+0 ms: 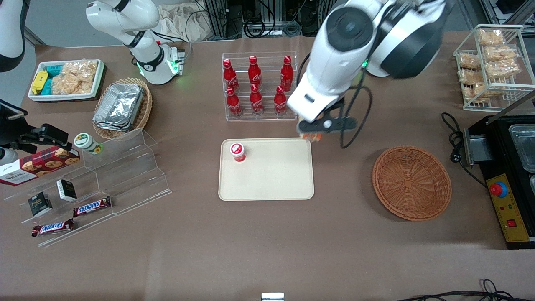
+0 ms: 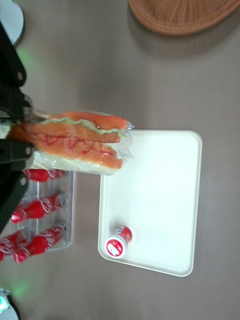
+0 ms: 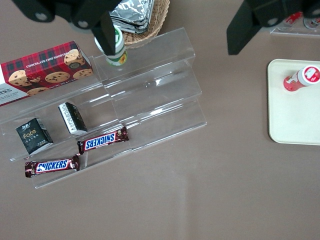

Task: Place sandwich from basket to tray
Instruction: 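Carry the sandwich with the left gripper over the white tray, then lower the sandwich onto the tray and open the left gripper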

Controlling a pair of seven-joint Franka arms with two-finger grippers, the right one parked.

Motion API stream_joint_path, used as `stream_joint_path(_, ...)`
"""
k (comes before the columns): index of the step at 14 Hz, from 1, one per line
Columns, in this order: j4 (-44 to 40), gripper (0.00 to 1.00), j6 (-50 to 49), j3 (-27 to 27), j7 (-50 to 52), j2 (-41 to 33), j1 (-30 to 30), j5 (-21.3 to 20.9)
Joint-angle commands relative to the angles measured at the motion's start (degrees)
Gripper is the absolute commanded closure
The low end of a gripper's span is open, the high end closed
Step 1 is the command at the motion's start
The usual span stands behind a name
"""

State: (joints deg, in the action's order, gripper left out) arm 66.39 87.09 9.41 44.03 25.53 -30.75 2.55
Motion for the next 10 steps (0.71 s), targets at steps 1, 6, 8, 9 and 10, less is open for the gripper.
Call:
stream_joint_path(1, -1.4, 0.99, 4.8, -0.8, 2.9, 6.4, -2.0, -3.1)
stream_joint_path(6, 7.2, 0.99, 19.3, -0.9, 0.5, 11.8, -2.2, -4.6)
stream_joint_path(8, 8.5, 0.98, 21.9, -0.8, 0.0, 14.3, -2.2, -7.3)
stream_joint_path(9, 8.8, 0.97, 22.9, -0.8, -1.0, 15.2, -2.2, -7.5)
stream_joint_path(10, 8.9, 0.96, 23.5, -0.8, -2.4, 16.2, -2.2, -7.6)
